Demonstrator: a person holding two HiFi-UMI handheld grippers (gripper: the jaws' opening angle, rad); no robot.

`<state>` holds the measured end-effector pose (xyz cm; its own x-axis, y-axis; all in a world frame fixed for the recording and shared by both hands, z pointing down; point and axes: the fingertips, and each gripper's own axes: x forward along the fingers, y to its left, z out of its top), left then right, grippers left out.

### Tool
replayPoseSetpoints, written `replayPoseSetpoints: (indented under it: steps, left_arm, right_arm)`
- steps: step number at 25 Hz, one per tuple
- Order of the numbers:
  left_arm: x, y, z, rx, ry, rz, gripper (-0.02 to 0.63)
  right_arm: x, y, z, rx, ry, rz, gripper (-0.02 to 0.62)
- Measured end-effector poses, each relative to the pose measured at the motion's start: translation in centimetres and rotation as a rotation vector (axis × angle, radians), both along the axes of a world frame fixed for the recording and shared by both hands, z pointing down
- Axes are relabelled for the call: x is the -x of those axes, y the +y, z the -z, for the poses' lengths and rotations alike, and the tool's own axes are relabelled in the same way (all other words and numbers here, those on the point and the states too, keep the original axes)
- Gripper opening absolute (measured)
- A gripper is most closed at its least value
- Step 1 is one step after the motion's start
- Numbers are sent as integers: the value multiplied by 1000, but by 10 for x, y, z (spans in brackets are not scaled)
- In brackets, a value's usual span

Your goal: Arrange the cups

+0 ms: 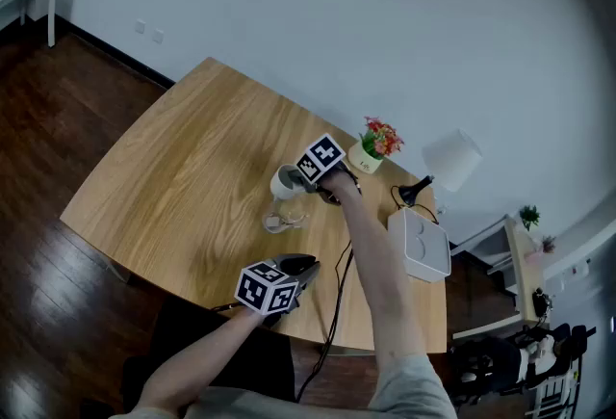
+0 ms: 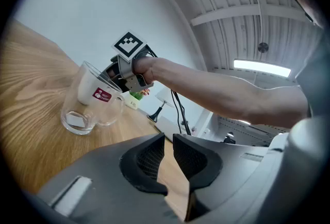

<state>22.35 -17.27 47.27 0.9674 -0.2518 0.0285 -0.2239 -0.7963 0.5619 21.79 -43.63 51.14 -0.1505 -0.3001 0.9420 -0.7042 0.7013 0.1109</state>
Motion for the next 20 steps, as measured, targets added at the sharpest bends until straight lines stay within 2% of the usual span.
replayPoseSetpoints:
  steps: [5,8,11,15,18,20]
  left_arm:
    - [-15,6,15,5,91,-1,44]
    - [-40,19,25,-16,126,-55,44]
    - [-71,41,26,-19,144,-136,44]
    - [-100,65,19,-17,138,-207,43]
    - [-113,71,11,-18,84,-235,43]
    - [-120,73,4,-5,39,-242,43]
  right_arm:
    - [-17,15,27,-54,-148,-85,44]
    - [-54,31,56,-92,-228,-165,44]
    - [-122,52,88,-141,-233,-267,44]
    - [-242,91,123,-190,-156,-442,46]
    - [-333,124,132,-183,-61,-587,46]
    - [-380,142,130,-164,-13,-662,46]
